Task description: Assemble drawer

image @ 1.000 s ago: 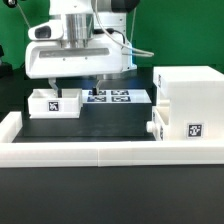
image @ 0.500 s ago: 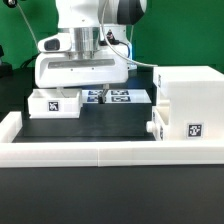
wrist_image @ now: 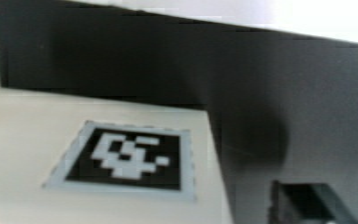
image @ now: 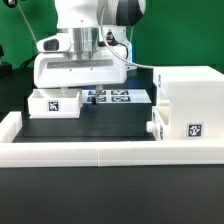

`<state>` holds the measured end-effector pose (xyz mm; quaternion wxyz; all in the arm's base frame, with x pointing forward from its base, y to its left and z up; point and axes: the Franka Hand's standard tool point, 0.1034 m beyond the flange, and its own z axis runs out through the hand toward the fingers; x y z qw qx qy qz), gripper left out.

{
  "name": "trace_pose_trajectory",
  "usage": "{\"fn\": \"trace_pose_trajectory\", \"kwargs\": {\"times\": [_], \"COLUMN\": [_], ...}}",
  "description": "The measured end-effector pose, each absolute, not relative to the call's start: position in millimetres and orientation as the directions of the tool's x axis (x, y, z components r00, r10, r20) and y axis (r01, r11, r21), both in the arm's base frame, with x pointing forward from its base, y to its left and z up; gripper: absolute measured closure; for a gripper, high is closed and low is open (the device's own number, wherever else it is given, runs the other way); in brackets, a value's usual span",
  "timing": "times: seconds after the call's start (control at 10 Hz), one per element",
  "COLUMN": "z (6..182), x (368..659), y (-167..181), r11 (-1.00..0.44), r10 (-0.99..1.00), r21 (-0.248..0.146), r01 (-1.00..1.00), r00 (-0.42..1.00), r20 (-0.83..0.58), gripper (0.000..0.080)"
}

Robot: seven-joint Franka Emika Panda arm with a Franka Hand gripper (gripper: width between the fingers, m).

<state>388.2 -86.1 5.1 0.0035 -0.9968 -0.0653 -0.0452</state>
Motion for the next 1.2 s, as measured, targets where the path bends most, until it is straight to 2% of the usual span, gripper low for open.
{"fn": "trace_pose_trajectory", "kwargs": {"times": [0.1,0.2,0.3,0.9,1.2], "z": [5.1,5.0,5.1,6.3,35.5], "x": [388,388,388,390,422], "y": [-86,-86,-86,-83,-47], "r11": [-0.991,-0.991,-0.991,-0.990,-0.953], "r10": [0.130,0.130,0.130,0.142,0.301], "r21": [-0.001,-0.001,-0.001,-0.005,-0.007], "r01": [0.130,0.130,0.131,0.143,0.303], "r00": [0.987,0.987,0.987,0.986,0.951], "r20": [0.091,0.090,0.090,0.084,0.069], "gripper": [0.0549,0.0723,0.0758,0.0758,0.0758]}}
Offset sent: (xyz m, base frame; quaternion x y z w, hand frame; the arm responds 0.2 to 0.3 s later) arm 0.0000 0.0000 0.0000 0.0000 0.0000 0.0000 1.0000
